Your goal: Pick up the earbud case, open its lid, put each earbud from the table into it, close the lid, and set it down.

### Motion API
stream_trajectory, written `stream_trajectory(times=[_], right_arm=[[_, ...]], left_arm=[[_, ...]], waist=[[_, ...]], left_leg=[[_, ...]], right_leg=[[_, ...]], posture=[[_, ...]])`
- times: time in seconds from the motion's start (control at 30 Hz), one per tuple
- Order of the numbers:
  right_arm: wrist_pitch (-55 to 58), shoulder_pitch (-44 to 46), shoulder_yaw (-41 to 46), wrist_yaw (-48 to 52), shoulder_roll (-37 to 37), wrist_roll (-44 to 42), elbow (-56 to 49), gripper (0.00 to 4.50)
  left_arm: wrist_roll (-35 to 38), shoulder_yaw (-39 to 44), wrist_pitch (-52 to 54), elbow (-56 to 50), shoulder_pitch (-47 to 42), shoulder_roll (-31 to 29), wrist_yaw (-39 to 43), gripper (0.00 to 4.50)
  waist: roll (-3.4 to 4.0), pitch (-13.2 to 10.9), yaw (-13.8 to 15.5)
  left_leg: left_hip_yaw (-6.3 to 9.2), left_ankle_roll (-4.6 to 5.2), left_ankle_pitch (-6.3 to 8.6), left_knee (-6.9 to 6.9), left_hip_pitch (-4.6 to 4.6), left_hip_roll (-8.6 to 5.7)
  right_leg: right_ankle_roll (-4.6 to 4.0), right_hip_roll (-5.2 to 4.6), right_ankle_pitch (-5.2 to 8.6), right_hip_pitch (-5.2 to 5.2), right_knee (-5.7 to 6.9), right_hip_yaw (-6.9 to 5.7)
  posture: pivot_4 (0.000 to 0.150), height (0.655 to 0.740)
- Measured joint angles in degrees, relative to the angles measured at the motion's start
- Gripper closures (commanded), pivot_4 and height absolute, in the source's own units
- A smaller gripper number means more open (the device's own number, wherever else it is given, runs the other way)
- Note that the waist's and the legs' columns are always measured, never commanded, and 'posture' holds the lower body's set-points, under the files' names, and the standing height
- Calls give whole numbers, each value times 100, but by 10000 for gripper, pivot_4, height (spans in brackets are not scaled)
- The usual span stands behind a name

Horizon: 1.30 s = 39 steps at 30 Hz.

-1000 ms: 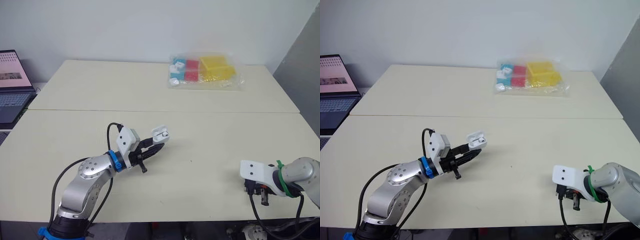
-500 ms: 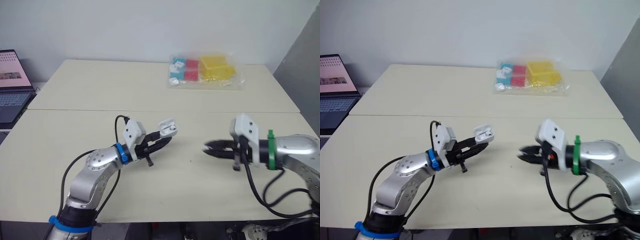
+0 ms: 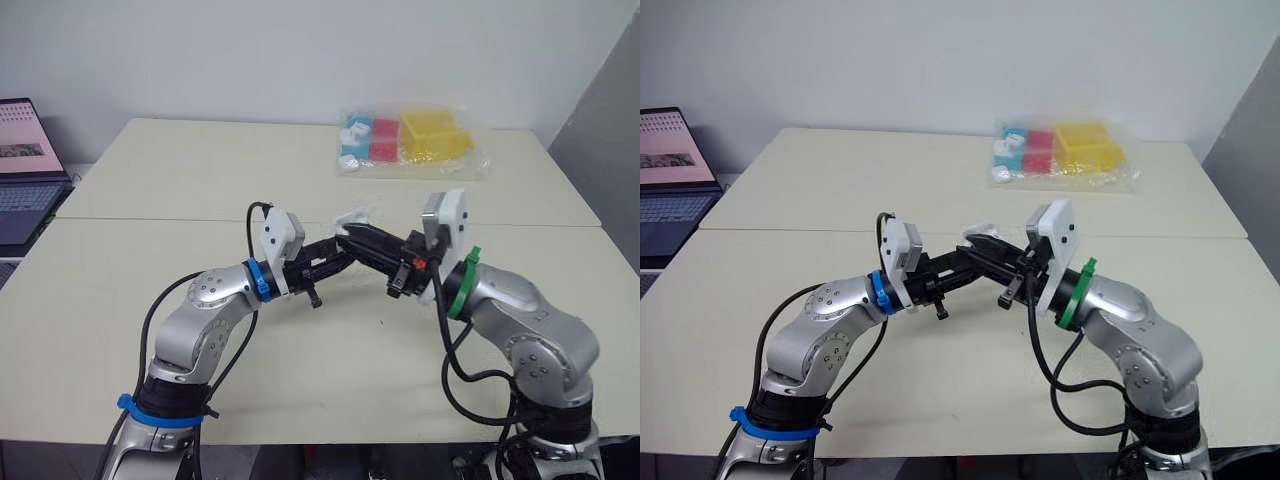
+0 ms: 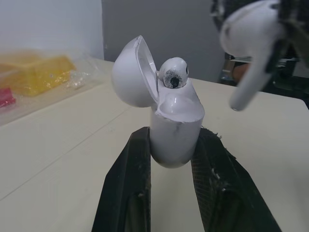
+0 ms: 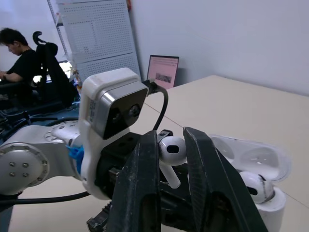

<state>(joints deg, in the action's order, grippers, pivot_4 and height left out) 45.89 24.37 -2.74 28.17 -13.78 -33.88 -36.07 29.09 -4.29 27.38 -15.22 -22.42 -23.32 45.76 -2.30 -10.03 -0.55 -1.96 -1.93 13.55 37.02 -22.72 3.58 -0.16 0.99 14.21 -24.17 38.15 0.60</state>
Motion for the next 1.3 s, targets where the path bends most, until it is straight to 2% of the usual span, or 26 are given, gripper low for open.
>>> stream_trajectory(times=[0.37, 1.0, 1.3], right_arm=[[-789, 33, -265, -105, 109, 405, 434, 41275], [-1267, -282, -524, -73, 6, 655, 669, 41275], [-1417, -319, -630, -89, -127, 758, 587, 9641]], left_arm=[[115, 18, 218, 1, -71, -16, 11, 37066], [142, 55, 254, 109, -156, -30, 37, 37067], [136, 130, 255, 185, -156, -42, -13, 37071]], waist=[[0, 0, 3], [0, 0, 6], [0, 0, 6]], left_leg=[[-1, 0, 0, -1, -3, 0], [-2, 0, 0, -2, -4, 0], [-2, 0, 0, -2, -4, 0]], right_leg=[[0, -2, 0, -1, -2, -5], [-1, -2, 0, -1, -4, -4], [0, -2, 0, -2, -5, -4]], posture=[[1500, 7400], [1500, 7400], [1500, 7400]])
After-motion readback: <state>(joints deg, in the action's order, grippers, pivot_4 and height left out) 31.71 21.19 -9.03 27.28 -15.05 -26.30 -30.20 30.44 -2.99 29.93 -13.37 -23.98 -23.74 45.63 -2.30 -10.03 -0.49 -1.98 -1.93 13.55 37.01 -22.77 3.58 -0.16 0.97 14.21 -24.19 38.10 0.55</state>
